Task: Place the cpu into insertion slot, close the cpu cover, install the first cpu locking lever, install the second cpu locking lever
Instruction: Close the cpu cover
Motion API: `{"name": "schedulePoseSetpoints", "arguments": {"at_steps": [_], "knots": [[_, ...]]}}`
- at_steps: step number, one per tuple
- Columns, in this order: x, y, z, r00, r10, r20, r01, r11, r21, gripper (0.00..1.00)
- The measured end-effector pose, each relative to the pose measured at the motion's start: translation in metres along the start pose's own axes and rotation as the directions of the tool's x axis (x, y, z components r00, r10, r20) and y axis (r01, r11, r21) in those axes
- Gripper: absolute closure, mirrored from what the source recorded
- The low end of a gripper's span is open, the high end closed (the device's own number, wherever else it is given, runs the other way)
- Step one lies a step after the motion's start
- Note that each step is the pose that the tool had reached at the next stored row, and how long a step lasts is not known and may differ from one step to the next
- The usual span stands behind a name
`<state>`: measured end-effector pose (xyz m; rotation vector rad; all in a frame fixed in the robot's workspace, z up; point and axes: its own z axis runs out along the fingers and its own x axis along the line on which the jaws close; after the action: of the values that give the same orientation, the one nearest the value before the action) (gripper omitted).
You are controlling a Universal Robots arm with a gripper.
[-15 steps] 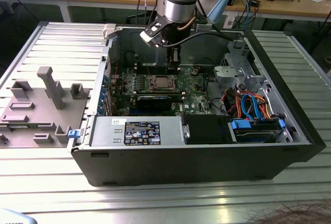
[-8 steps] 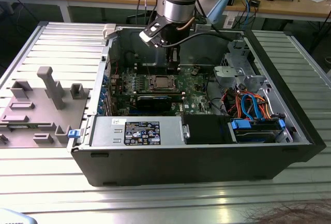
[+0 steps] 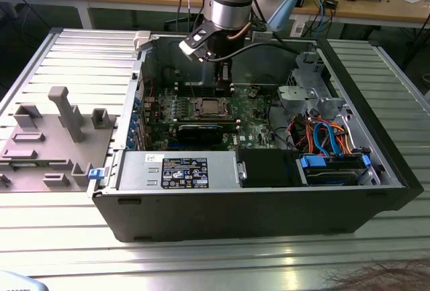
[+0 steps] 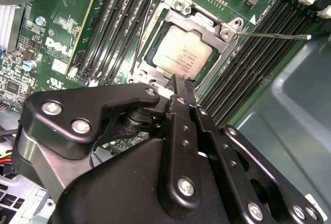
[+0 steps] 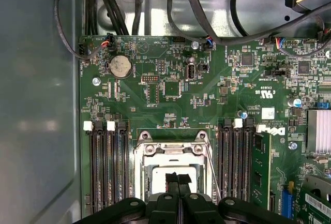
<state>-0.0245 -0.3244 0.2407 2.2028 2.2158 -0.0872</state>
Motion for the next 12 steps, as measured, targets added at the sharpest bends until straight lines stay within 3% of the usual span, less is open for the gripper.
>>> {"name": "schedulePoseSetpoints", "arguments": {"at_steps": [12], "knots": [[0.0001, -0.0065, 0.0021, 1.0000, 0.000, 0.0000, 0.000, 1.0000, 0.0000, 0.89]]}}
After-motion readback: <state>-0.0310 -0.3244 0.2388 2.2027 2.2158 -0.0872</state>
